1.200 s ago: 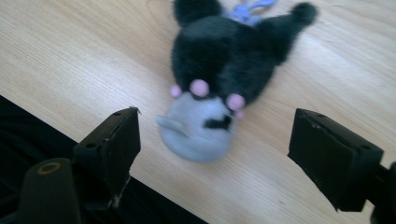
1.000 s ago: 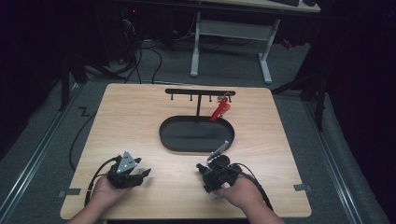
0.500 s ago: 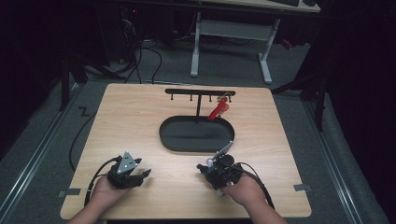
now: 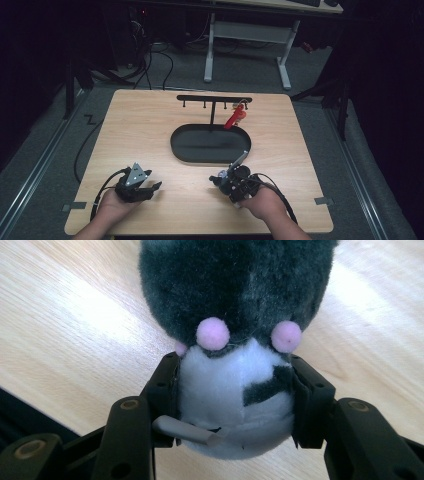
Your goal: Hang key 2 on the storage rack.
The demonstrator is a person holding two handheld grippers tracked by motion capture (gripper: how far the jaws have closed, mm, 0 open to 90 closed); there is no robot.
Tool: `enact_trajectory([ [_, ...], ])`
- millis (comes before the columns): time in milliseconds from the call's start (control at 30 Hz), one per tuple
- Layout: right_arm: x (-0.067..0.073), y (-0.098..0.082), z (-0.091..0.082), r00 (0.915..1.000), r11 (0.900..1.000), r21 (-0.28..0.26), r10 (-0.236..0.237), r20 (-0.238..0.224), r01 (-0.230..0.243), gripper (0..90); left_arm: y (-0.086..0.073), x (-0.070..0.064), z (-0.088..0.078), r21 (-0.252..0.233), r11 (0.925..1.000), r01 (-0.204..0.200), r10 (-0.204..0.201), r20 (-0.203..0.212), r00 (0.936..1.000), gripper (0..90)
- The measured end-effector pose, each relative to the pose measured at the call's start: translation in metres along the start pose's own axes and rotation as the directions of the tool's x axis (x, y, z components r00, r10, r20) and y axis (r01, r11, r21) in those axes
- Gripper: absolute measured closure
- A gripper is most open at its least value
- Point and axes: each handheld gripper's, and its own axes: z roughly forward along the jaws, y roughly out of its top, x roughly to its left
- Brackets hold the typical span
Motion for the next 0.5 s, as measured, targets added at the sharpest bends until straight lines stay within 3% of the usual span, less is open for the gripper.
enact_trajectory([
  [33, -0.003, 0.001, -0.004, 0.9998, 1.0, -0.008, -0.02, -0.005, 0.02, 48.9, 0.0, 0.0, 0.0, 0.0, 1.0, 0.0, 0.0, 0.0, 1.0, 42.5],
  [67, -0.001, 0.001, -0.008, 0.9999, 1.0, 0.004, 0.016, -0.006, -0.016, 48.9, 0.0, 0.0, 0.0, -0.001, 1.0, 0.0, 0.0, 0.001, 1.0, 42.5],
  [100, -0.004, 0.001, -0.011, 0.9999, 1.0, -0.009, -0.011, -0.001, 0.011, 48.9, 0.0, 0.0, 0.0, -0.001, 1.0, -0.001, 0.001, 0.002, 1.0, 42.5],
  [333, -0.013, 0.006, -0.035, 0.9998, 1.0, -0.021, 0.02, -0.009, -0.02, 49.0, 0.001, -0.001, 0.0, -0.001, 1.0, -0.006, 0.006, 0.001, 1.0, 42.5],
  [500, -0.02, 0.011, -0.047, 0.9999, 0.999, -0.03, 0.014, -0.008, -0.014, 49.0, 0.001, 0.0, 0.0, -0.011, 0.9999, -0.006, 0.006, -0.001, 1.0, 42.2],
])
